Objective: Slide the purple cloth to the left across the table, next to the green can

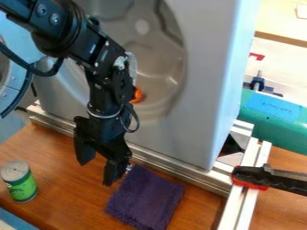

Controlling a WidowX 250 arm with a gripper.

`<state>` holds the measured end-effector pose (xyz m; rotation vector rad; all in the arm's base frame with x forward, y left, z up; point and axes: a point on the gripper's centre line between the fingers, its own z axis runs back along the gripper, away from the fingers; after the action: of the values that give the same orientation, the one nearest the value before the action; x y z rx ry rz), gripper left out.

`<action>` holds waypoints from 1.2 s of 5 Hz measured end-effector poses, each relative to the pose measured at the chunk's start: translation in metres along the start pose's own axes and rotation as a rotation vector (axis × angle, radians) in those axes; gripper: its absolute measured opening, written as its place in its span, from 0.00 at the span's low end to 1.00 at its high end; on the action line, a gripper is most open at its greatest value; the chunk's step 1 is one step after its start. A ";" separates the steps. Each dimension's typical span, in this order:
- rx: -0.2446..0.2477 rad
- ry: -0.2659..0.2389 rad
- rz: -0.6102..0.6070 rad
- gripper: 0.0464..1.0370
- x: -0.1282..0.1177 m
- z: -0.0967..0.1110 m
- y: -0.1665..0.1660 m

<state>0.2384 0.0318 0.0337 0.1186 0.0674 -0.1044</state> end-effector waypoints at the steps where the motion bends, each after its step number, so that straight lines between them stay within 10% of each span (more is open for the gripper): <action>1: -0.008 0.016 0.000 0.96 -0.002 -0.004 -0.001; 2: -0.057 -0.006 -0.024 0.96 0.010 -0.028 -0.012; 4: 0.007 -0.208 0.151 0.96 0.041 -0.059 -0.048; 6: -0.047 -0.212 0.157 0.96 0.062 -0.086 -0.068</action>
<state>0.2869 -0.0311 -0.0636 0.0655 -0.1511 0.0417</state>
